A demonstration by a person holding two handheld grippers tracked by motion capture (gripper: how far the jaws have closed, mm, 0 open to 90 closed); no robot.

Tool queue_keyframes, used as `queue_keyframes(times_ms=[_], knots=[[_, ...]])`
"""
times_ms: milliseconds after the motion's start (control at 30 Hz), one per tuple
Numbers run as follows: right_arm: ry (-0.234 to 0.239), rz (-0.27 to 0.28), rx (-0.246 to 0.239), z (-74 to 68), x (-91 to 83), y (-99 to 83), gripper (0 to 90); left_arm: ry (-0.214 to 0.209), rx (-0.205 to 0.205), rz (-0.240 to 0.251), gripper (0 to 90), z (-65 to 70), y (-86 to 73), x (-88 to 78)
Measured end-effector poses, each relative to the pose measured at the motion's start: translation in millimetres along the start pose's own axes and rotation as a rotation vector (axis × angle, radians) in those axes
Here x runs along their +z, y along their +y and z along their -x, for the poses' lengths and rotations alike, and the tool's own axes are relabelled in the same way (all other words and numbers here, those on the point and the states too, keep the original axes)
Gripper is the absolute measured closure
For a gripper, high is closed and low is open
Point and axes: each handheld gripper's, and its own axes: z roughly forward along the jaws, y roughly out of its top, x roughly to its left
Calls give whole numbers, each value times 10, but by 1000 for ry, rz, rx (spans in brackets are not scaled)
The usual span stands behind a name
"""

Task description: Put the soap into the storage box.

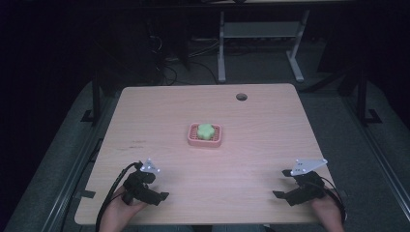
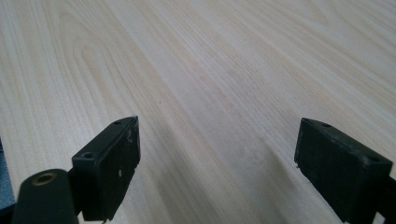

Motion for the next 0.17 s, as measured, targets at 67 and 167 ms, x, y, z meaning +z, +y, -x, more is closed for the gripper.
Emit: queue_keyframes(times_ms=[67, 167], knots=[[2, 4, 0, -6, -9, 3, 138, 10, 0, -12, 216, 21, -39, 5], [2, 9, -7, -10, -13, 11, 138, 5, -6, -14, 216, 27, -73, 23]])
